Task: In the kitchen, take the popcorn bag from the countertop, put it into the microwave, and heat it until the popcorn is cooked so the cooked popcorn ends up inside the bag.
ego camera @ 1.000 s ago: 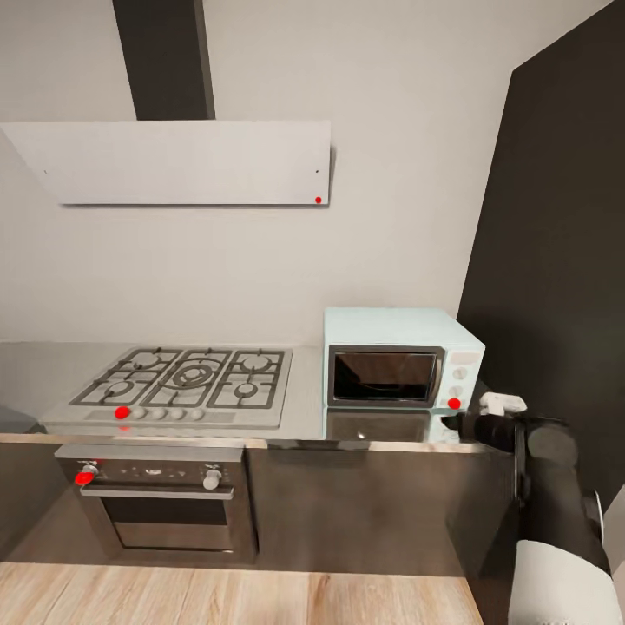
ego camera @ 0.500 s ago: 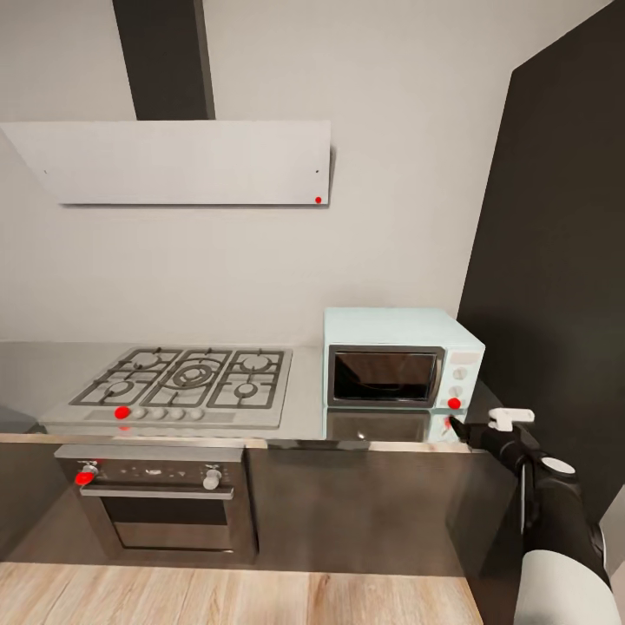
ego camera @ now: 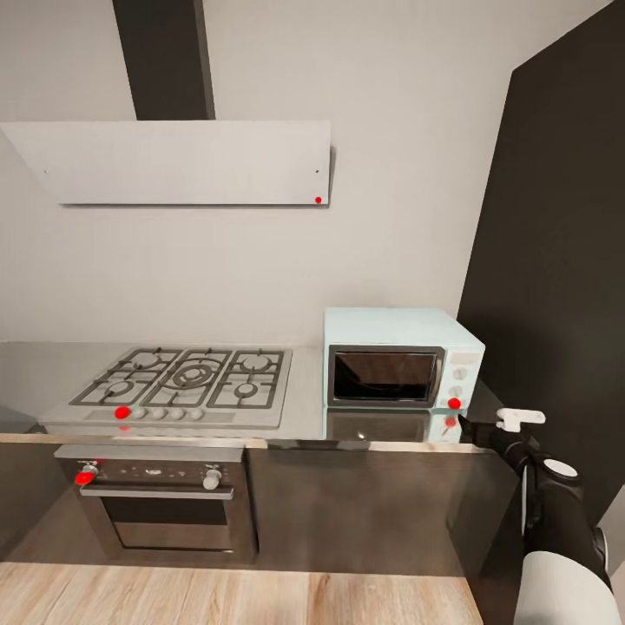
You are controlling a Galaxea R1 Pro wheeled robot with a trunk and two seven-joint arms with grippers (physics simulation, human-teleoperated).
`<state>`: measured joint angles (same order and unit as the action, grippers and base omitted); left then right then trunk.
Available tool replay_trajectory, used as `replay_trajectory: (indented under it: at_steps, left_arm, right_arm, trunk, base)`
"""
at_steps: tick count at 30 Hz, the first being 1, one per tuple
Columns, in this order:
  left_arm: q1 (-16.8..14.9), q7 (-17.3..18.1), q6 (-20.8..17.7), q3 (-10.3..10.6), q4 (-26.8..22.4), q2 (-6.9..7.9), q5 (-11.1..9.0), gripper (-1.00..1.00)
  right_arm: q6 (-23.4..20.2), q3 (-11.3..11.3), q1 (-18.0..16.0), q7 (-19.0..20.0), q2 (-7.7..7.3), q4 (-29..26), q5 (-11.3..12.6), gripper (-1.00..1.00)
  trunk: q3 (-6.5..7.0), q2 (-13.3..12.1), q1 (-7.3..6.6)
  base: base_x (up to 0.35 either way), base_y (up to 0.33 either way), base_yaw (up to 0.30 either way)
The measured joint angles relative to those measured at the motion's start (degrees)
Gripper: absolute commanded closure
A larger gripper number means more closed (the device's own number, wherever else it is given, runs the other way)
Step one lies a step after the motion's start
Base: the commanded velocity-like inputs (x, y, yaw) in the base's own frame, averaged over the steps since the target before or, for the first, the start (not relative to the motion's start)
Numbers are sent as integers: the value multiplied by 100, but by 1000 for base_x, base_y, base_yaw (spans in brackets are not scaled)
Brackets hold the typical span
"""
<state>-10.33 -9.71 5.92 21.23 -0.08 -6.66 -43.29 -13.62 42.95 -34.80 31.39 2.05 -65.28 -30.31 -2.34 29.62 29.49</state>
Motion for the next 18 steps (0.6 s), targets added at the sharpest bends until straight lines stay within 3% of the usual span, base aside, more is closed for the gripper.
replay_trajectory:
  at_steps: [18]
  left_arm:
    - [0, 52, -7, 0, 0, 0, 6, -100]
  right_arm:
    - [24, 9, 0, -22, -39, 385, -6, -100]
  trunk:
    - [0, 1, -1]
  base:
    - [89, 0, 0]
